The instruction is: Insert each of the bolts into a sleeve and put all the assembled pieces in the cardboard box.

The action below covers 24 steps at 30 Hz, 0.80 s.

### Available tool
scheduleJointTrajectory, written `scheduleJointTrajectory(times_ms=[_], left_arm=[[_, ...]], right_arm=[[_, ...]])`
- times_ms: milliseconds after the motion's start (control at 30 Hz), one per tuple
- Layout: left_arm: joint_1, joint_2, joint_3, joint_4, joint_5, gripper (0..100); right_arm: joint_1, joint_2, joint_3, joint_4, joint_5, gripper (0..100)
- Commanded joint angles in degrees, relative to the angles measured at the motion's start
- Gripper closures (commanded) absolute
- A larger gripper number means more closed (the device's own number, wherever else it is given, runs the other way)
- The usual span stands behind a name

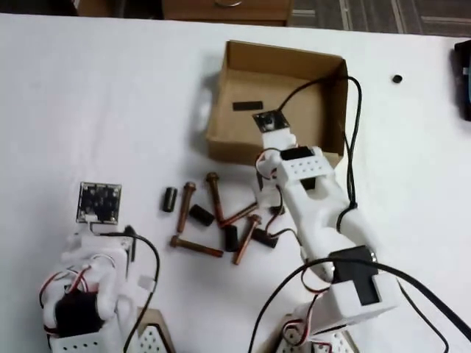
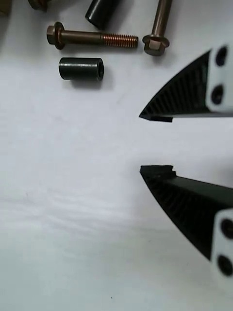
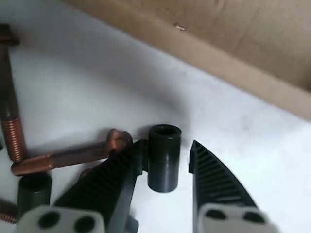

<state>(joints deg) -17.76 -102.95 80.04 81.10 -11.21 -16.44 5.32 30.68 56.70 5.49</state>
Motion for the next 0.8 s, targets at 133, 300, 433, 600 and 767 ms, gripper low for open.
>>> scheduleJointTrajectory(times_ms=[133, 300, 433, 600, 767], left_arm=[[-0.4, -1.5, -2.2, 0.1, 0.5, 83], [-0.3, -1.5, -2.2, 0.1, 0.5, 83], [-0.3, -1.5, -2.0, 0.1, 0.5, 83], [-0.3, -1.5, 1.1, -0.3, 0.5, 83], [0.1, -1.5, 0.1, -0.4, 0.6, 83]], right_arm=[[0.1, 4.2, -1.5, -1.0, 0.9, 86.0], [0.1, 4.9, -1.6, -1.0, 0.6, 86.1], [0.4, 5.1, -1.6, -0.6, 0.6, 92.5], [0.4, 5.2, -1.5, 0.2, 0.5, 98.1], [2.8, 4.2, -1.9, 0.6, 0.4, 97.9]])
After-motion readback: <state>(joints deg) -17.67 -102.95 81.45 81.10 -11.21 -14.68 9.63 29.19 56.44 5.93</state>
